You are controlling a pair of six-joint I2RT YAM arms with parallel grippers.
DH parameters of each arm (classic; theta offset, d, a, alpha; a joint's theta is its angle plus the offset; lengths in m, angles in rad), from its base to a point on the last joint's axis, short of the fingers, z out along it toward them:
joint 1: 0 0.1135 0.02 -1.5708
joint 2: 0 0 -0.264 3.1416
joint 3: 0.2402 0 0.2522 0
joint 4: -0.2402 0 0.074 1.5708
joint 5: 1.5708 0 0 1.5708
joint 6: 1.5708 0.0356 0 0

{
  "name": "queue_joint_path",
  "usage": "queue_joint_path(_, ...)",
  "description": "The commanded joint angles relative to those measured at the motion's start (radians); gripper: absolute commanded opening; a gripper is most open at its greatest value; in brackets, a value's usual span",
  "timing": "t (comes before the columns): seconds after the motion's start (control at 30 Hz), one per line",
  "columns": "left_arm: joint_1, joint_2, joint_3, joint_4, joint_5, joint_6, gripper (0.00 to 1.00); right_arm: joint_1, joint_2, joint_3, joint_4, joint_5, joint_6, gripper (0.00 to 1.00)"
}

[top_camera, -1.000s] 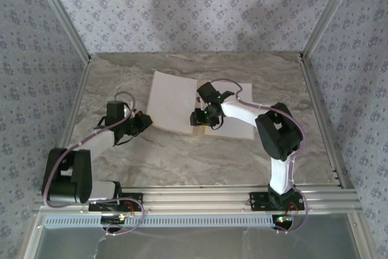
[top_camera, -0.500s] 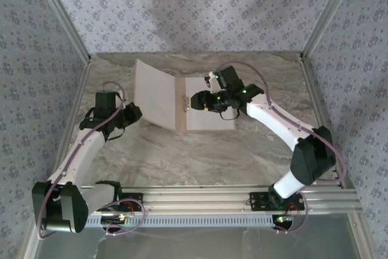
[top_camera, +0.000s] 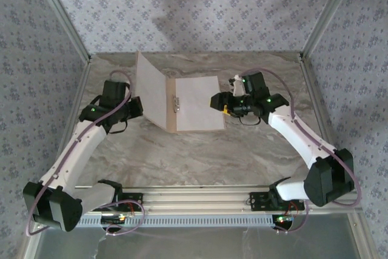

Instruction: Put the files into the folder

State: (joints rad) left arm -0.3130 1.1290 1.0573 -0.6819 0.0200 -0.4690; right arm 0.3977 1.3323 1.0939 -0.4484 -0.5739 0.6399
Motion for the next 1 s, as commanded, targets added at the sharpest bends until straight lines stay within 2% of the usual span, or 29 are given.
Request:
queue_joint_path(0.0,-0.068,0.015,0.084,-0.071,-0.165,0.024,0.00,-0.037,-0.049,-0.034,-0.020,-0.036,0.004,0.63)
queue_joint_path(0.33,-0.287,0.136,0.206,-0.154,-0.388,0.023,0.00,-0.157,-0.103,-0.113,-0.044,-0.078,-0.019,0.63)
queue_joint_path(0.6,-0.431,0.237,0.283,-0.190,-0.484,0.003,0.00,-0.228,-0.131,-0.151,-0.055,-0.107,-0.057,0.63)
queue_joint_path(0.97,-0.568,0.409,0.433,-0.293,-0.580,-0.043,0.02,-0.294,-0.150,-0.193,-0.062,-0.135,-0.078,0.63)
